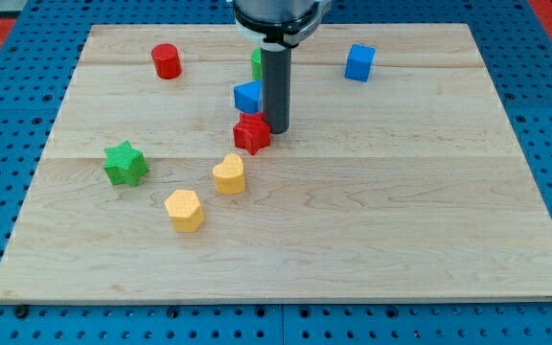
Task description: Push both the circles diagonal to each other
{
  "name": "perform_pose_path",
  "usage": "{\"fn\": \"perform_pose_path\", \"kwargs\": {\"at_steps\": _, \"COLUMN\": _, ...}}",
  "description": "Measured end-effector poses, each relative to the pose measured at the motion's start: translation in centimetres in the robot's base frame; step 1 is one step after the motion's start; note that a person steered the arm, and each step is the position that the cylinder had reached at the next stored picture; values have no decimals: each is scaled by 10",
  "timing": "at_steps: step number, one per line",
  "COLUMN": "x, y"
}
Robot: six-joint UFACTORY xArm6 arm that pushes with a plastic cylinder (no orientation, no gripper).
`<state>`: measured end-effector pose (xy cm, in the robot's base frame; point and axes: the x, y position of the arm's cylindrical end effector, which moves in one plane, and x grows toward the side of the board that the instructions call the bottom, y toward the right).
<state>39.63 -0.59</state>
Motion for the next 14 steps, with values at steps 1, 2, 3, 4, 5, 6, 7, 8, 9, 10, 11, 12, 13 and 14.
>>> {"fn": "perform_pose_path", "kwargs": {"at_steps": 1, "x": -3, "y": -23}}
{"fn": "perform_pose_path", "kwargs": {"at_steps": 2, "x": -19, "y": -2}}
{"fn": "perform_pose_path", "kwargs": {"at_steps": 3, "x": -28, "y": 85}}
{"fn": "perform_pose_path", "kwargs": {"at_steps": 4, "x": -87, "y": 85}}
{"fn": "perform_pose_path", "kwargs": {"at_steps": 5, "x": -136, "y": 75}}
{"fn": "perform_pose_path", "kwargs": {"at_steps": 6, "x": -139, "y": 72}}
{"fn": "perform_pose_path", "kwargs": {"at_steps": 7, "x": -125, "y": 55}}
{"fn": "perform_pose_path", "kwargs": {"at_steps": 8, "x": -124, "y": 53}}
{"fn": "perform_pose_path", "kwargs": {"at_steps": 9, "x": -124, "y": 7}}
{"fn": "perform_pose_path", "kwargs": {"at_steps": 10, "x": -127, "y": 6}}
{"fn": "perform_pose_path", "kwargs": {"at_steps": 11, "x": -138, "y": -1}}
{"fn": "perform_pose_path", "kwargs": {"at_steps": 12, "x": -194, "y": -54}}
{"fn": "perform_pose_path", "kwargs": {"at_steps": 13, "x": -192, "y": -84}}
{"fn": "perform_pose_path", "kwargs": {"at_steps": 14, "x": -163, "y": -104}}
